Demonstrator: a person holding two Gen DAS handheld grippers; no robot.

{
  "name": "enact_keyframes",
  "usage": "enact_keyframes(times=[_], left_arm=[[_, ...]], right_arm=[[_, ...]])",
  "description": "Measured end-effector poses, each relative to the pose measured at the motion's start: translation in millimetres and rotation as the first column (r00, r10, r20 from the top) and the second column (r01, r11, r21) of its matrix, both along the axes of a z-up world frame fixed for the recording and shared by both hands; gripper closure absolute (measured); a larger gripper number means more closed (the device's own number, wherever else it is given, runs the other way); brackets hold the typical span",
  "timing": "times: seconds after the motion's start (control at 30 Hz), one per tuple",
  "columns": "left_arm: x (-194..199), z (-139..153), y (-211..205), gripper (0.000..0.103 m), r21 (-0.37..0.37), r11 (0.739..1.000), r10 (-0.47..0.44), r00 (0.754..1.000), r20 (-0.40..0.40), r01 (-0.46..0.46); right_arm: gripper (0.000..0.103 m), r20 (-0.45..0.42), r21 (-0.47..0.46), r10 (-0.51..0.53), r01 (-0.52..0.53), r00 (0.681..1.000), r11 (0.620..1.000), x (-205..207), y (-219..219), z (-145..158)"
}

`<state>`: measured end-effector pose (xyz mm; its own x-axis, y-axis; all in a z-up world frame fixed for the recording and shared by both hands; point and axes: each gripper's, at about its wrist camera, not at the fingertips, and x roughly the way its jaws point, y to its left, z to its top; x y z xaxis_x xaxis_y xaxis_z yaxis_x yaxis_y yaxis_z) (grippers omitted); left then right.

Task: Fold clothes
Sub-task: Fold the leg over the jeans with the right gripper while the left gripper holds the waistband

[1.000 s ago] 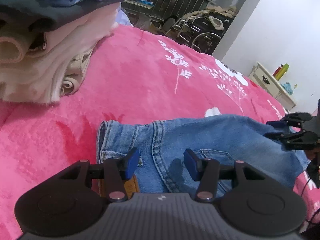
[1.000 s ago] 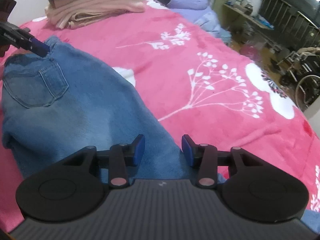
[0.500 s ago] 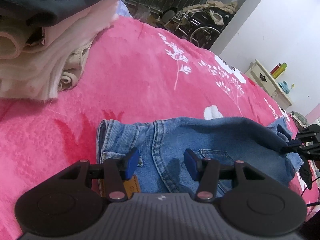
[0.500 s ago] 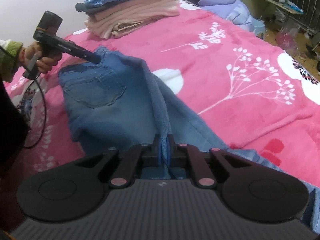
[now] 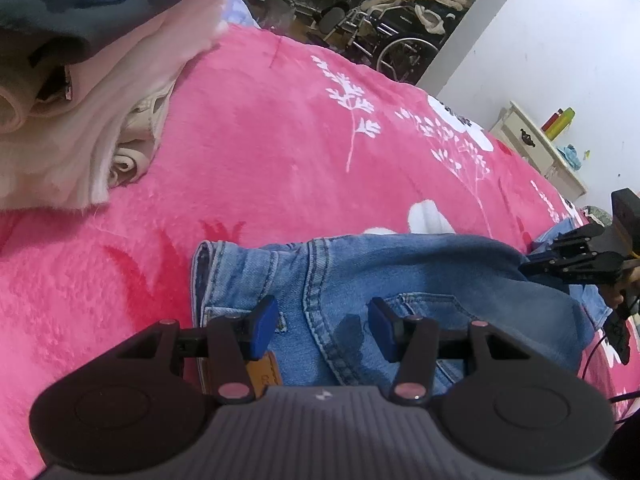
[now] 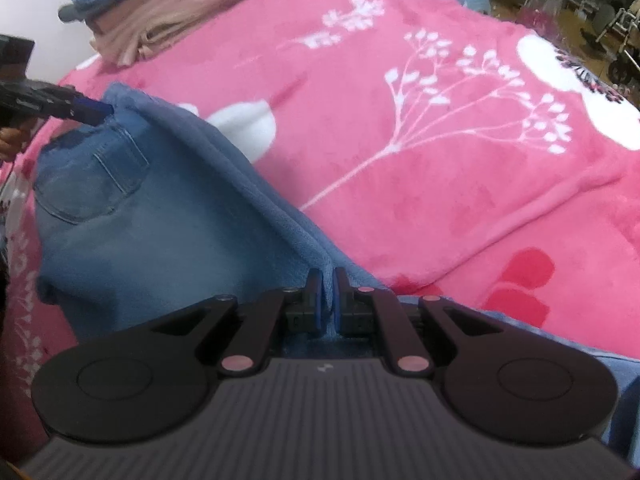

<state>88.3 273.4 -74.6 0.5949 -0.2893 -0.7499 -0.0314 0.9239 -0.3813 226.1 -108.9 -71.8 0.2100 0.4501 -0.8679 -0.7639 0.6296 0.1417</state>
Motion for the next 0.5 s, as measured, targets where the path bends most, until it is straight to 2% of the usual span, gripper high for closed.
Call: enact_keyframes(times=[0.13, 0.23, 0.37, 0.43, 0.5], left_arm=[[1.9, -0.1, -0.7, 0.051, 0.004, 1.0, 0.0, 1.0, -0.004, 0.0], [3.4, 0.0, -1.3, 0.051, 0.008, 1.0, -0.003, 1.0, -0.007, 0.003], [4.3, 0.1, -1.7, 0.051, 0.011, 1.0, -0.006, 1.0, -0.008, 0.006], [4.7, 0.1, -1.3, 0.05, 0.008, 1.0, -0.003, 1.0, -0.009, 0.003], [5.1, 0.3, -1.0, 0.05, 0.003, 1.0, 0.002, 1.0, -0.011, -0.002]], right_arm=[[0.094, -0.001, -0.029, 0.041, -0.041, 0.999, 0.999, 1.7, 4.3, 6.4], [0.087, -0.007, -0.006, 0.052, -0.052, 0.999, 0.999, 10.3, 1.6, 24.7], [0.068, -0.036, 0.148, 0.032, -0.026, 0.999, 0.989, 28.3, -4.1, 56.4], [0.064, -0.092, 0.24, 0.044, -0.021, 0.995, 0.971, 37.4, 5.5, 60.6], [0.064, -0.108, 0.28, 0.086, -0.052, 0.99, 0.958, 41.2, 26.3, 57.0]])
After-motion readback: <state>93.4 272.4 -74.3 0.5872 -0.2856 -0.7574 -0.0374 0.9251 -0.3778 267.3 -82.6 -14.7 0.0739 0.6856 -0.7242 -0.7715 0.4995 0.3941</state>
